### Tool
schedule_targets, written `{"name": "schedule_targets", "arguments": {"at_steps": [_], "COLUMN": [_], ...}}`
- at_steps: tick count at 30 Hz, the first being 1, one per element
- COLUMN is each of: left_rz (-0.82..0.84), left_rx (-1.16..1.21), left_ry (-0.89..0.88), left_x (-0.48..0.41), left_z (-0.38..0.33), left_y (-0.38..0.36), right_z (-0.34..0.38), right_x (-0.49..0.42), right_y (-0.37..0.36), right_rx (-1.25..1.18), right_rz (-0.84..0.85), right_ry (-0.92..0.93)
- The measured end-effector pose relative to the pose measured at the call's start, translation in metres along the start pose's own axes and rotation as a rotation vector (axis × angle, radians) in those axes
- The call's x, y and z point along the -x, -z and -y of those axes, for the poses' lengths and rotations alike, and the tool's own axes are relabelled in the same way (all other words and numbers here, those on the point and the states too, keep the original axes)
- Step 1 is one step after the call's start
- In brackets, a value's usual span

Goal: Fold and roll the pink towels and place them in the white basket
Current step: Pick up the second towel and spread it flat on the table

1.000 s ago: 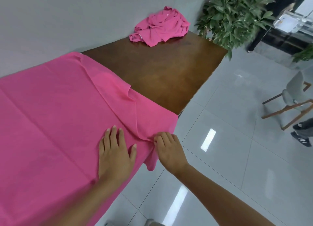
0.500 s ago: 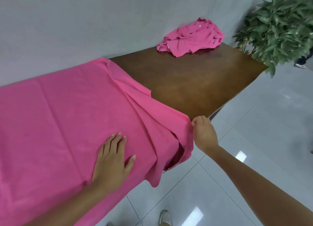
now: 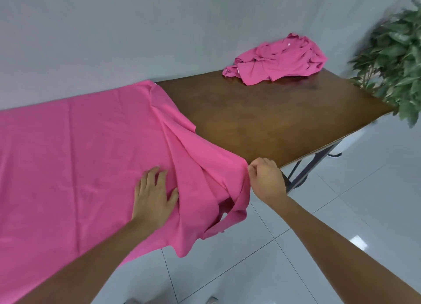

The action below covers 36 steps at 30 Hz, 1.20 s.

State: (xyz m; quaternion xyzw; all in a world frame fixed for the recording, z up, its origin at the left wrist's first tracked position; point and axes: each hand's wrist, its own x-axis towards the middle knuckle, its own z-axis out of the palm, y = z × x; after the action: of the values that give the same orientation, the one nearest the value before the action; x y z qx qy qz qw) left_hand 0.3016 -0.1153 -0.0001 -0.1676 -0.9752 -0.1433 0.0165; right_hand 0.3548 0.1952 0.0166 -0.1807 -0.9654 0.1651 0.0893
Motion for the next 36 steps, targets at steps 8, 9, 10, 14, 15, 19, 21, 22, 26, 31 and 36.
{"name": "schedule_targets", "arguments": {"at_steps": [8,9,10,14,15,19,21,22,26,31,36], "left_rz": [-0.031,-0.031,-0.028,-0.02,-0.019,-0.018,-0.018,-0.019,-0.027,-0.037,-0.035], "left_rx": [-0.03,-0.027,-0.024,-0.021,-0.02,-0.025,-0.026,-0.026,-0.022,-0.017,-0.017], "left_ry": [0.037,0.041,0.046,0.051,0.052,0.051,0.054,0.056,0.059,0.059,0.063], "left_x": [0.006,0.006,0.006,0.007,0.007,0.005,0.005,0.005,0.007,0.007,0.006], "left_z": [-0.006,-0.006,-0.007,-0.007,-0.007,-0.007,-0.007,-0.007,-0.007,-0.007,-0.007], "left_y": [-0.005,-0.004,-0.004,-0.004,-0.004,-0.004,-0.004,-0.005,-0.005,-0.005,-0.006], "right_z": [0.015,0.015,0.015,0.005,-0.001,-0.026,-0.037,-0.041,-0.05,-0.066,-0.073], "right_x": [0.044,0.044,0.044,0.04,0.039,0.033,0.025,0.02,0.002,-0.032,-0.048], "right_y": [-0.011,-0.011,-0.01,-0.003,-0.001,0.004,0.001,0.0,0.002,0.012,0.016], "right_rx": [-0.008,-0.012,-0.032,-0.169,-0.185,-0.141,-0.134,-0.119,-0.025,0.083,0.127], "right_rz": [-0.082,-0.074,-0.055,0.009,0.026,-0.037,-0.076,-0.09,-0.111,-0.099,-0.078], "right_ry": [0.026,0.025,0.018,-0.018,-0.016,0.101,0.126,0.136,0.162,0.123,0.128]}}
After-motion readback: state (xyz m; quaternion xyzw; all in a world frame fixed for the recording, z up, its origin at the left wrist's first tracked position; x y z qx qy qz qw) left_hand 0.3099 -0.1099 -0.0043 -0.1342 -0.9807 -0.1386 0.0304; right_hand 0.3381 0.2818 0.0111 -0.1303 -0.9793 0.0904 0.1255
